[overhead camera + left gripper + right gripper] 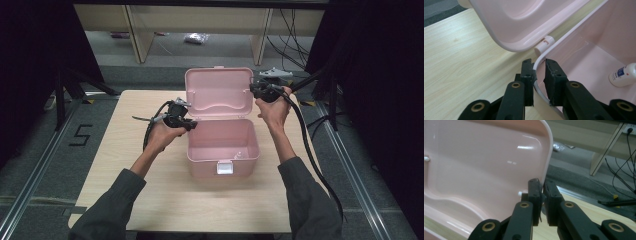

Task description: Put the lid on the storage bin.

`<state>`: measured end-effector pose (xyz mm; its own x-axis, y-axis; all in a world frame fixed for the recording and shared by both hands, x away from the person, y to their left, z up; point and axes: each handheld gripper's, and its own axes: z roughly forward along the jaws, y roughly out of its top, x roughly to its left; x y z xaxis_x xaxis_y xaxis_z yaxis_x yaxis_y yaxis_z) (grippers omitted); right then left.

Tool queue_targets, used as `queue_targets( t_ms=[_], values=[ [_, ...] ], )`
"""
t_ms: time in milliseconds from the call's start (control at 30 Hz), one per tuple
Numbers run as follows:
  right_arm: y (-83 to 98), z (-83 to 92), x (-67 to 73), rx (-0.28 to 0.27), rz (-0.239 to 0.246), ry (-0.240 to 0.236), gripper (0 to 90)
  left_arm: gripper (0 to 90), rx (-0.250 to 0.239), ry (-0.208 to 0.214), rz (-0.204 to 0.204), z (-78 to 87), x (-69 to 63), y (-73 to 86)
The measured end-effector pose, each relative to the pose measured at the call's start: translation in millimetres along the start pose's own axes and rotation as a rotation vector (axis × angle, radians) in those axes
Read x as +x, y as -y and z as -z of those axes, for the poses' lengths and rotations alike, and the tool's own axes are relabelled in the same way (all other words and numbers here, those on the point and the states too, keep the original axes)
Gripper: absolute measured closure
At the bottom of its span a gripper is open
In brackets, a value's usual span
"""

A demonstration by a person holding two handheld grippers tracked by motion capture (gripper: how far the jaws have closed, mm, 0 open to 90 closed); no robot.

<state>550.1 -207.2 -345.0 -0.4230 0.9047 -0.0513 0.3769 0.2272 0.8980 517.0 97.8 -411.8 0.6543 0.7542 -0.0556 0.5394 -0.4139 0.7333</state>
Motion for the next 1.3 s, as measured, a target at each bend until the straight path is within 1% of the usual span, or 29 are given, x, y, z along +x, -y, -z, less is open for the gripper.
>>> queue_targets(
  t_ms=[33, 100, 133, 167, 200, 300, 333, 367, 500, 533, 567, 600, 633, 667, 700, 733, 767, 800, 833, 867, 900, 933, 1000, 1067, 1100, 1133, 1200, 1233, 1300],
  values=[
    [0.9, 1.7, -0.6, -0.009, 0.022, 0.008, 85.6, 76.8, -0.002, 0.002, 0.004, -0.4, 0.2, -0.2],
    [2.3, 6.6, 1.6, -0.016, 0.001, 0.007, 85.6, 76.6, -0.004, 0.001, 0.005, -1.2, 0.5, -0.6],
    [3.1, 8.1, 0.1, -0.025, 0.029, 0.007, 85.6, 76.6, -0.003, 0.001, 0.003, -1.4, 0.9, -0.9],
    [4.0, 11.0, 1.9, -0.029, 0.007, 0.014, 85.8, 76.5, -0.002, 0.000, 0.002, -1.7, 1.0, -1.1],
    [5.6, 12.6, 2.1, -0.043, 0.020, 0.016, 85.8, 76.5, -0.002, 0.001, 0.004, -1.8, 1.2, -1.3],
    [7.6, 18.0, 4.2, -0.056, 0.027, 0.018, 85.9, 76.4, -0.004, 0.001, 0.005, -2.2, 1.3, -1.5],
    [8.0, 20.0, 4.9, -0.054, 0.015, 0.012, 86.0, 76.3, -0.006, -0.004, 0.003, -2.6, 1.0, -1.6],
    [9.3, 20.9, 4.8, -0.065, 0.027, 0.016, 86.0, 76.2, -0.008, -0.008, 0.003, -3.0, 0.7, -1.8],
    [12.4, 26.5, 5.7, -0.077, 0.026, 0.019, 86.0, 75.8, -0.013, -0.008, 0.003, -4.7, 1.7, -2.5],
    [12.6, 27.1, 5.0, -0.083, 0.040, 0.020, 86.0, 75.8, -0.013, -0.009, -0.002, -5.0, 1.6, -2.9],
    [14.2, 28.9, 7.4, -0.088, 0.028, 0.020, 86.0, 75.7, -0.014, -0.009, -0.001, -5.3, 1.8, -3.0],
    [14.8, 30.1, 7.6, -0.089, 0.045, 0.024, 85.9, 75.7, -0.015, -0.003, 0.003, -5.8, 2.3, -3.0],
    [15.7, 31.1, 8.3, -0.097, 0.048, 0.027, 86.0, 75.6, -0.019, -0.009, 0.004, -6.0, 2.1, -3.0],
    [16.6, 34.0, 9.6, -0.089, 0.032, 0.029, 86.0, 75.5, -0.018, -0.005, -0.001, -6.0, 2.5, -2.9],
    [17.1, 35.0, 8.2, -0.100, 0.055, 0.028, 86.1, 75.4, -0.021, -0.005, 0.000, -6.0, 2.4, -2.7],
    [18.5, 36.4, 10.0, -0.109, 0.035, 0.032, 86.3, 75.4, -0.021, -0.004, 0.001, -5.8, 2.4, -2.7],
    [19.2, 38.1, 10.0, -0.112, 0.031, 0.025, 86.4, 75.2, -0.020, -0.006, -0.001, -5.6, 2.2, -2.7],
    [19.6, 39.5, 9.7, -0.114, 0.044, 0.017, 86.4, 75.2, -0.018, -0.010, -0.008, -5.5, 2.0, -2.8],
    [20.3, 41.0, 11.3, -0.117, 0.037, 0.026, 86.4, 75.0, -0.018, -0.011, -0.003, -6.0, 1.5, -2.8],
    [20.6, 42.5, 12.0, -0.105, 0.032, 0.020, 86.4, 74.8, -0.018, -0.009, -0.002, -6.7, 1.5, -2.9],
    [20.6, 42.5, 10.4, -0.117, 0.061, 0.019, 86.5, 74.5, -0.018, -0.019, -0.004, -6.5, 0.7, -3.1],
    [21.5, 43.8, 12.0, -0.114, 0.046, 0.021, 86.6, 74.5, -0.018, -0.019, -0.005, -6.3, 0.6, -3.0],
    [22.6, 46.2, 12.5, -0.120, 0.054, 0.010, 86.7, 74.4, -0.021, -0.017, -0.002, -6.3, 1.4, -2.5],
    [24.3, 50.4, 14.2, -0.122, 0.062, 0.021, 86.8, 74.3, -0.021, -0.015, -0.002, -6.5, 1.5, -2.5],
    [25.7, 51.7, 15.2, -0.128, 0.056, 0.022, 86.7, 74.0, -0.022, -0.016, -0.005, -6.5, 1.2, -2.4],
    [26.3, 53.3, 14.5, -0.126, 0.065, 0.009, 86.7, 73.7, -0.023, -0.012, -0.007, -7.0, 1.3, -2.4],
    [28.8, 55.1, 13.0, -0.144, 0.062, 0.010, 86.9, 73.5, -0.029, -0.017, -0.007, -6.8, 0.0, -2.2],
    [30.2, 56.9, 13.9, -0.137, 0.048, -0.001, 86.9, 73.4, -0.030, -0.015, -0.006, -6.9, -0.1, -2.1],
    [31.9, 59.2, 14.0, -0.144, 0.055, 0.001, 86.8, 73.2, -0.032, -0.015, -0.008, -7.1, -0.1, -1.9]
  ],
)
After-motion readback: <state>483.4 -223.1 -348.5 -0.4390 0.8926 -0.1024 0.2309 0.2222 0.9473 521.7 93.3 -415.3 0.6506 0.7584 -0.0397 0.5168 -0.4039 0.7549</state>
